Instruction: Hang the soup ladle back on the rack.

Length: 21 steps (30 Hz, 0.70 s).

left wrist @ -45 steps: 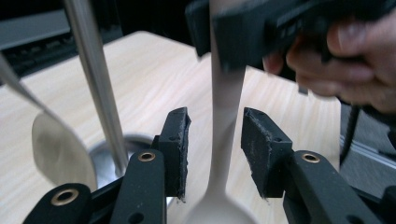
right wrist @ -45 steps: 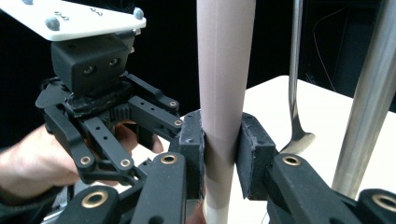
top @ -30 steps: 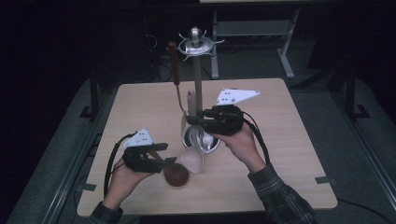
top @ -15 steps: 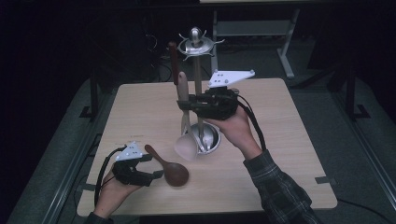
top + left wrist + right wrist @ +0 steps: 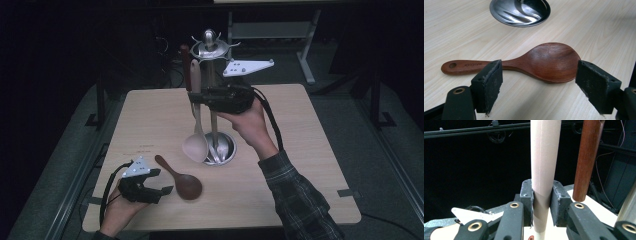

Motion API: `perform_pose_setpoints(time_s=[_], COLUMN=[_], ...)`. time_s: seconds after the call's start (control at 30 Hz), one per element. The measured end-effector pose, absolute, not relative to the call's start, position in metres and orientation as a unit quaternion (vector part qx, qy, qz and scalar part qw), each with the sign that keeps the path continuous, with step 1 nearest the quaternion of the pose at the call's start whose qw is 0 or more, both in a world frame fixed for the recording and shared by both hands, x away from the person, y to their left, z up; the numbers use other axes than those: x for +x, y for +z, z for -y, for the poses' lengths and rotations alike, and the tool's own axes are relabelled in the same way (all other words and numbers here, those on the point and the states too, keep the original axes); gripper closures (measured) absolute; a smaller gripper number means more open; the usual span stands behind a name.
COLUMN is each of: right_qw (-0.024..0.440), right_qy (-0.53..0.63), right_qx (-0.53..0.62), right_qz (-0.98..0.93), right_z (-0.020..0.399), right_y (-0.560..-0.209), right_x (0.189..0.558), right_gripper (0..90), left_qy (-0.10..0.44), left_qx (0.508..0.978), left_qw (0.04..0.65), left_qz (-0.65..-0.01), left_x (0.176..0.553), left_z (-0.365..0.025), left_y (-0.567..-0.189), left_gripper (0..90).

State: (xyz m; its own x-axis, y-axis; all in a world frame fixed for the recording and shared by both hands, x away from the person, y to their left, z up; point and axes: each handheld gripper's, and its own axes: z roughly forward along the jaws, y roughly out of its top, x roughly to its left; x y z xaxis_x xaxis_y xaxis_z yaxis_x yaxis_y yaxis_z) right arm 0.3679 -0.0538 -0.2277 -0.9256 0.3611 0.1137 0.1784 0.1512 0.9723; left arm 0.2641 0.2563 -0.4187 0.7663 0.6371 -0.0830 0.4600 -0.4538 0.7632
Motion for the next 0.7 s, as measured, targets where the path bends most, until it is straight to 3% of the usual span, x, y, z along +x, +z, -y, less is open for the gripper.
perform_pose_setpoints(time_s=[0.7], right_qw=[0.075], right_qy=[0.626], right_qx=[0.197], right_qz=[-0.751], right_z=[0.0565], right_y=[-0.2353], right_x=[0.3776], right_gripper=[73.1], left_qy=[0.105], left_qx=[0.845], left_qw=[0.410], left_qz=[-0.327], left_x=[0.2642], left_z=[-0.2567], left_y=[-0.4201], left_gripper=[21.5])
